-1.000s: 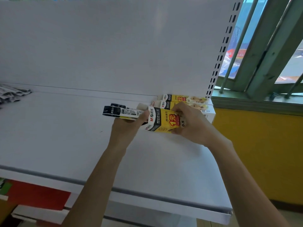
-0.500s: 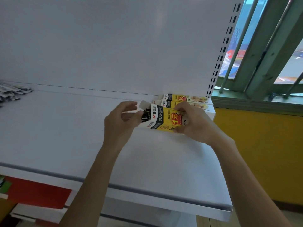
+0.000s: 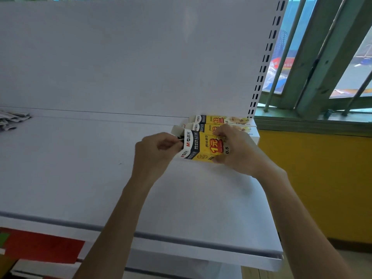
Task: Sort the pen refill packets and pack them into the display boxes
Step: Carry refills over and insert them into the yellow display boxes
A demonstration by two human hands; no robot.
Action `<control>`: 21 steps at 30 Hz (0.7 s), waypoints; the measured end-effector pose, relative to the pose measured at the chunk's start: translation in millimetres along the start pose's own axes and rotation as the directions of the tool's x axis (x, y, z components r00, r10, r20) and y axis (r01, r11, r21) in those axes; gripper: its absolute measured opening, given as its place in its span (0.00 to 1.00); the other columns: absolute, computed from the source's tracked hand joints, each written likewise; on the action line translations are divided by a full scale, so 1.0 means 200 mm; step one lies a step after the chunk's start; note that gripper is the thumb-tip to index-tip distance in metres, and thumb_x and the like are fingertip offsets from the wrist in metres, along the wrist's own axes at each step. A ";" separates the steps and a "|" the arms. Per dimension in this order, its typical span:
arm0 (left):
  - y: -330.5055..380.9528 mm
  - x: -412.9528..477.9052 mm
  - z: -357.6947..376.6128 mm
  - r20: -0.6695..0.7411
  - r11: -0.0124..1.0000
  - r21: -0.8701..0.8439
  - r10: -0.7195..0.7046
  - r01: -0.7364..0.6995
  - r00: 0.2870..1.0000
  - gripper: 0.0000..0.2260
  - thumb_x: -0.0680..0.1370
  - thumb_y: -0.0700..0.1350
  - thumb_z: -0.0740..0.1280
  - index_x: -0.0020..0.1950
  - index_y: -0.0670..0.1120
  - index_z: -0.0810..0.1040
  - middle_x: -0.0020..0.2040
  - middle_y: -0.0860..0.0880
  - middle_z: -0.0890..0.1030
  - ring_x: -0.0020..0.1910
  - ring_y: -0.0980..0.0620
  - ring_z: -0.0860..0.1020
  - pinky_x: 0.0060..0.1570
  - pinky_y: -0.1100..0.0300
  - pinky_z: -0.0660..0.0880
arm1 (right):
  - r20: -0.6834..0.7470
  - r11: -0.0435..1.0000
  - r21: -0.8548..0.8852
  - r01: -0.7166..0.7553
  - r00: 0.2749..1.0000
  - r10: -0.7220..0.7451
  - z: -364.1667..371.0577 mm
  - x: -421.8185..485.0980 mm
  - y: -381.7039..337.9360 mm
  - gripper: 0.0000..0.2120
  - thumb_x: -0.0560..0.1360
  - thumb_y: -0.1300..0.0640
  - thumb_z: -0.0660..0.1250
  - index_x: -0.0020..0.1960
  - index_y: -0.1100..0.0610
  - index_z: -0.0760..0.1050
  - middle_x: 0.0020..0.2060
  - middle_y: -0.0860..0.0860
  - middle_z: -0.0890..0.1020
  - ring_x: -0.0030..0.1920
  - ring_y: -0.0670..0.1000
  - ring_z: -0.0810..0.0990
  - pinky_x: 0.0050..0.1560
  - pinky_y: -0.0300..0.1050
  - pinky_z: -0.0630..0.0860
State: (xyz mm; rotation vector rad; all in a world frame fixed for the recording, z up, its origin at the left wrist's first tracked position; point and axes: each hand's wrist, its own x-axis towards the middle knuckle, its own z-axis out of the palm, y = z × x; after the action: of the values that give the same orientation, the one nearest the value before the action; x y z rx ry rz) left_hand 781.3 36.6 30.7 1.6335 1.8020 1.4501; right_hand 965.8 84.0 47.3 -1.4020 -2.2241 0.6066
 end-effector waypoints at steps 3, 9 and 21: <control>-0.04 0.02 0.06 0.125 0.996 0.090 0.002 -0.013 0.992 0.05 0.74 0.43 0.68 0.46 0.50 0.84 0.39 0.56 0.81 0.35 0.71 0.76 0.35 0.77 0.68 | -0.040 0.995 -0.102 -0.002 0.999 -0.002 0.03 0.02 0.03 0.25 0.68 0.60 0.72 0.60 0.54 0.66 0.50 0.49 0.73 0.52 0.51 0.73 0.56 0.50 0.73; -0.18 -0.01 -0.03 0.098 0.949 0.315 -0.027 -0.005 0.995 0.10 0.77 0.43 0.65 0.56 0.48 0.80 0.56 0.48 0.79 0.48 0.54 0.75 0.44 0.66 0.67 | -0.011 0.960 -0.280 -0.015 1.000 0.013 0.13 0.12 0.05 0.24 0.71 0.59 0.67 0.66 0.55 0.67 0.61 0.52 0.73 0.62 0.54 0.67 0.62 0.48 0.64; -0.53 -0.16 -1.22 -0.188 0.822 0.550 -0.051 0.148 0.981 0.17 0.77 0.46 0.64 0.66 0.47 0.72 0.64 0.47 0.74 0.63 0.48 0.70 0.62 0.55 0.64 | -0.091 0.897 0.189 0.400 0.917 -0.389 0.74 0.34 -1.10 0.26 0.74 0.57 0.68 0.69 0.54 0.65 0.62 0.49 0.74 0.60 0.46 0.73 0.63 0.42 0.69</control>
State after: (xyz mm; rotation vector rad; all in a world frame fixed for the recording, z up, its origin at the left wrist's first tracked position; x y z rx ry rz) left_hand 543.6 -87.3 39.8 1.6601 2.5546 1.0858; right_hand 696.7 42.1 63.9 -0.8201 -2.2420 0.6232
